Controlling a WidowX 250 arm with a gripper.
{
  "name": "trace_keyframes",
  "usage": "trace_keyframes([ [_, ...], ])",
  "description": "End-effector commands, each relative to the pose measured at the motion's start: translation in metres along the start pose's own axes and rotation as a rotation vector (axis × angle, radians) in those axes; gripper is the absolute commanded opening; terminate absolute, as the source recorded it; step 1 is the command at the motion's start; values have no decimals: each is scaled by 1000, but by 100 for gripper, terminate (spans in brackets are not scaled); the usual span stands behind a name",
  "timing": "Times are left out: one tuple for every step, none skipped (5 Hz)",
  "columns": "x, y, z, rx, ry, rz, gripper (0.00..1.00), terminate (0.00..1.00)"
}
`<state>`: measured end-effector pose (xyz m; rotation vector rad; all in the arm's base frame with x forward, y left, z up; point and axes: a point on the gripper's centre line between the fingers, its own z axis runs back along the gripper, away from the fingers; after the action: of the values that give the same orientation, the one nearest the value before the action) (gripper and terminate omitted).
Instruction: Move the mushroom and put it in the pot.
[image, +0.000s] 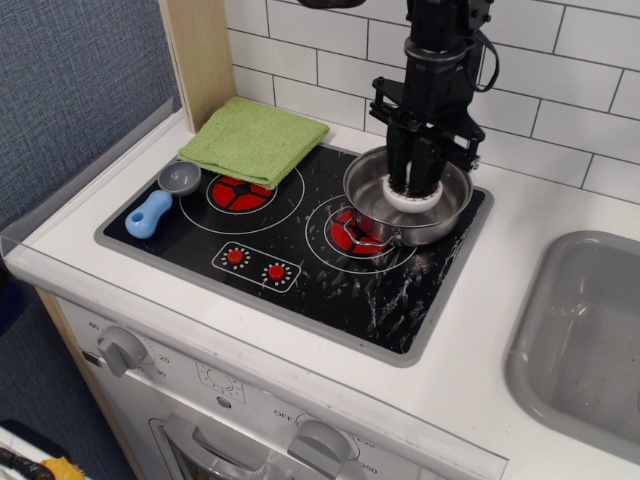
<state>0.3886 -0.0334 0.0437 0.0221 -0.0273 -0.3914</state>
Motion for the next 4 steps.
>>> trace_keyframes([
  [-1,-3,30,29,-61,-7,100,0],
  [-9,2,57,44,-110,49,100,0],
  [-22,7,80,43,-138,125,100,0],
  [-28,11,74,25,-104,166,100,0],
])
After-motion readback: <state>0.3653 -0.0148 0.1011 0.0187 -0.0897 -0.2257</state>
